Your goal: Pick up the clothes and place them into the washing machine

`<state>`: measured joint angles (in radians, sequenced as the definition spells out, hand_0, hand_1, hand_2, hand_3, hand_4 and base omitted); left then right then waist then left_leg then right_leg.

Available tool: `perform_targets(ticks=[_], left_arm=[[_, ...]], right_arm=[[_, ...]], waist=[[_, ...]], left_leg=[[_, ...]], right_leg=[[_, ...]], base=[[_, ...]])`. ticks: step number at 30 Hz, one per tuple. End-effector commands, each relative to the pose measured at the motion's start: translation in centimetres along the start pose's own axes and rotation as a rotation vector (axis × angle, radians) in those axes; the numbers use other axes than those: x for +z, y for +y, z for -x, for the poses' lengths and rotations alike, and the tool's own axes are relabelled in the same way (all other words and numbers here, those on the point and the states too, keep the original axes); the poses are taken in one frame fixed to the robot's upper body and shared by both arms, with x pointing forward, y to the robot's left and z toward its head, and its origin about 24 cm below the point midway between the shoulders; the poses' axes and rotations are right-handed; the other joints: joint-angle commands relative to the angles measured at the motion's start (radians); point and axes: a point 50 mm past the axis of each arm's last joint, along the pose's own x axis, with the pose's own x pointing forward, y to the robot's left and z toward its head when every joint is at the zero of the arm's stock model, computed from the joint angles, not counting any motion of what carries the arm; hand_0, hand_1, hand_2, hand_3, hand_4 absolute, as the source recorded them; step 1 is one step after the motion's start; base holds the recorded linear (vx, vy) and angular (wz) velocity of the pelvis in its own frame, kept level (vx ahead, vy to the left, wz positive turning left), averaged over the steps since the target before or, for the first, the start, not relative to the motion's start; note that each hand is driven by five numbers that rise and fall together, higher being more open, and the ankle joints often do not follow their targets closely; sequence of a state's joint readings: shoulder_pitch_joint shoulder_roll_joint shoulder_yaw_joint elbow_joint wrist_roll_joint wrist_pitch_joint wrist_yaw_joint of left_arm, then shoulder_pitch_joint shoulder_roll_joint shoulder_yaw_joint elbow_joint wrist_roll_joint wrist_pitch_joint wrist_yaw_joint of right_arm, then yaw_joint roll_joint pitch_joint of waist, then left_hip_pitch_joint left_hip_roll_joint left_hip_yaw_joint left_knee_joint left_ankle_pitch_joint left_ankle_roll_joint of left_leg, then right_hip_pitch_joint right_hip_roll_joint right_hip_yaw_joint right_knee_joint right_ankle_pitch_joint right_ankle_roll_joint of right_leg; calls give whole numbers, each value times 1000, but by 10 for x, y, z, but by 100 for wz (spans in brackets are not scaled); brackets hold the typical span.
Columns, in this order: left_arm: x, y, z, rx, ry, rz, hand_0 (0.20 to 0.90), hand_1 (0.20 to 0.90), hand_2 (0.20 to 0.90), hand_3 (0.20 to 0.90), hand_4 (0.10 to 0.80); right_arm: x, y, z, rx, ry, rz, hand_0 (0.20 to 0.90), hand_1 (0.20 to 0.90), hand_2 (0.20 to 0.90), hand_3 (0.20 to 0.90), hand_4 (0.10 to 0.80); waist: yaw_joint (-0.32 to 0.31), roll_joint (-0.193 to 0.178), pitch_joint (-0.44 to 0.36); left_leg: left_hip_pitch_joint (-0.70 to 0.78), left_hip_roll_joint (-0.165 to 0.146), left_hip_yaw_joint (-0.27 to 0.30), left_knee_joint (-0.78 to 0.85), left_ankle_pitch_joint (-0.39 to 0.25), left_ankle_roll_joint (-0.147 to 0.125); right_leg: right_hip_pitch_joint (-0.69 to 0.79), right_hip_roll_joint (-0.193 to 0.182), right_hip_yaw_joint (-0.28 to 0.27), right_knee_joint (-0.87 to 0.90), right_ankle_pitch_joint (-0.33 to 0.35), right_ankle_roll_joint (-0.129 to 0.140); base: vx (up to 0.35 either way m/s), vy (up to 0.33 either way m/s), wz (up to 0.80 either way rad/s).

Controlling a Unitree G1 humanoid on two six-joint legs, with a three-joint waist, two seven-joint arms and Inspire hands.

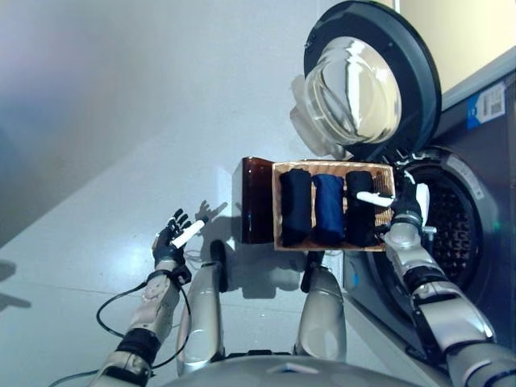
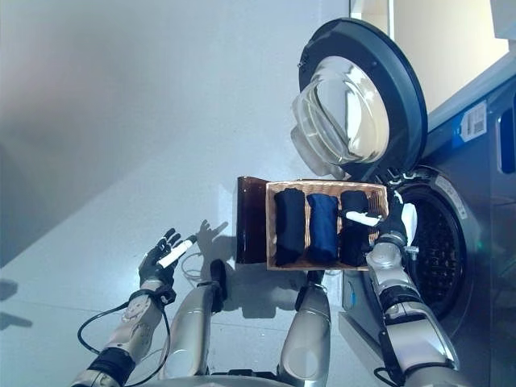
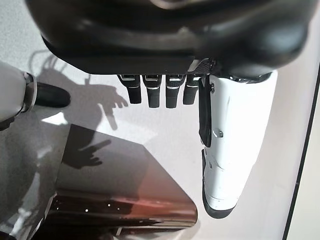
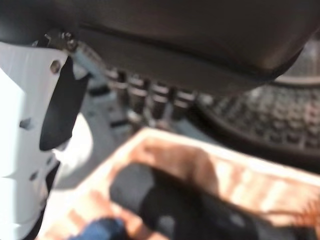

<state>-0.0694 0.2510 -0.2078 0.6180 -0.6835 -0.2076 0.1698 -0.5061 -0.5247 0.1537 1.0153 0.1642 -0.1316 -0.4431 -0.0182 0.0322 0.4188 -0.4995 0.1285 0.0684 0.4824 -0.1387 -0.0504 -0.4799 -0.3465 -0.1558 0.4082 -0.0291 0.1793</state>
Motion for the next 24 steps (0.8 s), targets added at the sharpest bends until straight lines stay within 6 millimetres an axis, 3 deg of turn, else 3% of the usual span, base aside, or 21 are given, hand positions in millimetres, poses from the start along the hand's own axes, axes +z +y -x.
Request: perform_targets(ticks=[1,9,16,24], left_arm=[[19,14,7,20,-123,7,900,900,900,900,800],[30,8,5,1,-161,17,900,900,900,900,800],[24,11,9,0,-141,19,900,900,900,900,800],[26,11,10,-16,-151,0,900,900,900,900,800]], right_arm=[[6,-31,-8,-126,-60,30,900,900,900,900,800],[-5,-23,-8,-112,32,9,900,900,900,900,800],[1,-17,-10,-115,33,-27,900,900,900,900,800],[-4,-27,-14,-156,93,28,900,900,900,900,800]], waist=[[-4,-6,-77],[10,15,-36],[23,31,-35],[54,53,-43]], left_leg=[[16,114,-74,12,22,-123],[-105,112,-115,198,-55,-111],[-174,103,-118,253,-75,-104],[-201,81,-130,242,-64,-103]], right_leg=[[-12,-59,41,29,75,39],[-122,-63,81,222,-25,8],[-189,-75,102,282,-47,2],[-195,-93,92,286,-52,8]], base=[[-36,-6,-1],[-41,-6,4],[4,4,6],[15,-4,6]])
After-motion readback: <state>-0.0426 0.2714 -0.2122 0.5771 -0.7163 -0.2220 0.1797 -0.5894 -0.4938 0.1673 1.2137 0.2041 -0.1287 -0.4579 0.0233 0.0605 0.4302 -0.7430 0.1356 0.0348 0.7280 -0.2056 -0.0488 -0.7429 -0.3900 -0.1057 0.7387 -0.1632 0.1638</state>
